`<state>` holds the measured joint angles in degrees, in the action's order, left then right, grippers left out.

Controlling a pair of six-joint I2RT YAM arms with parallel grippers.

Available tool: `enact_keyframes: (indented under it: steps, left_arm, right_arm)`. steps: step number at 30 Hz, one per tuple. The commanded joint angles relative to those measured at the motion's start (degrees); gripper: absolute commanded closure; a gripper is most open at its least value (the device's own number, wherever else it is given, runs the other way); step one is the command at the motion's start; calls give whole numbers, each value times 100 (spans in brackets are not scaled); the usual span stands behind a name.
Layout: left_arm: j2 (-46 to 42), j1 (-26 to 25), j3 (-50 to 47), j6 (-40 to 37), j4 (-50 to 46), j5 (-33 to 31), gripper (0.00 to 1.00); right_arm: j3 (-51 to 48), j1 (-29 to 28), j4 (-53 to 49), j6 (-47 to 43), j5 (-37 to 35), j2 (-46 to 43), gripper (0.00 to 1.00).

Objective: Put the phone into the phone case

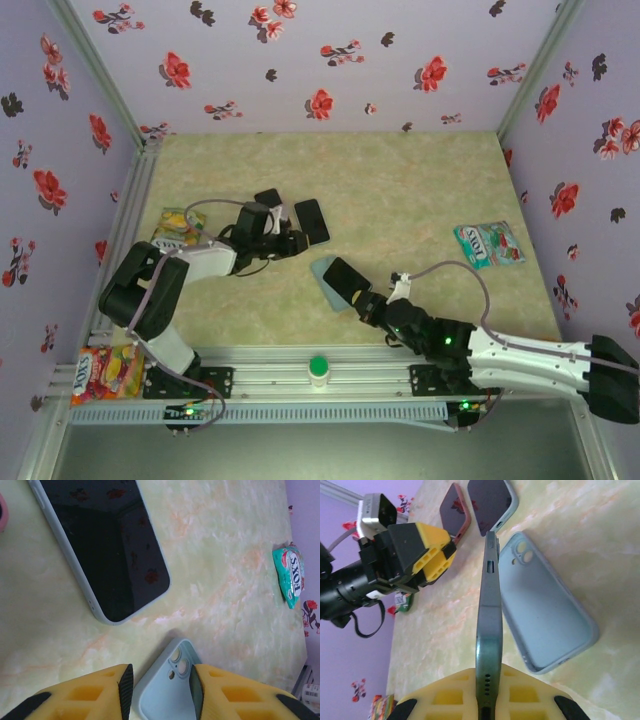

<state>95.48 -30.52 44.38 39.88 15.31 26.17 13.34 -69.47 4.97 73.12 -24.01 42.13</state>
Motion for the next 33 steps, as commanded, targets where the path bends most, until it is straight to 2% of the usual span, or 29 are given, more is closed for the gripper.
enact_keyframes:
  steps: [1, 8, 15, 23, 33]
  left_arm:
    - [-35, -84, -61, -269, 32, -159, 61]
    - [32, -164, -123, -350, 184, -255, 62]
    - [58, -167, -105, -412, 200, -278, 62]
    - [111, -164, -123, -461, 231, -345, 63]
    - [128, -173, -157, -503, 254, -368, 64]
  right_arm:
    - [217, -108, 584, 356, -733, 155, 100]
    - [195, -143, 1251, 574, -822, 774, 100]
    - [169, -137, 1378, 897, -966, 1107, 100]
    - [161, -128, 1733, 1133, -833, 1475, 100]
    - [72, -144, 2653, 1560, -761, 2260, 100]
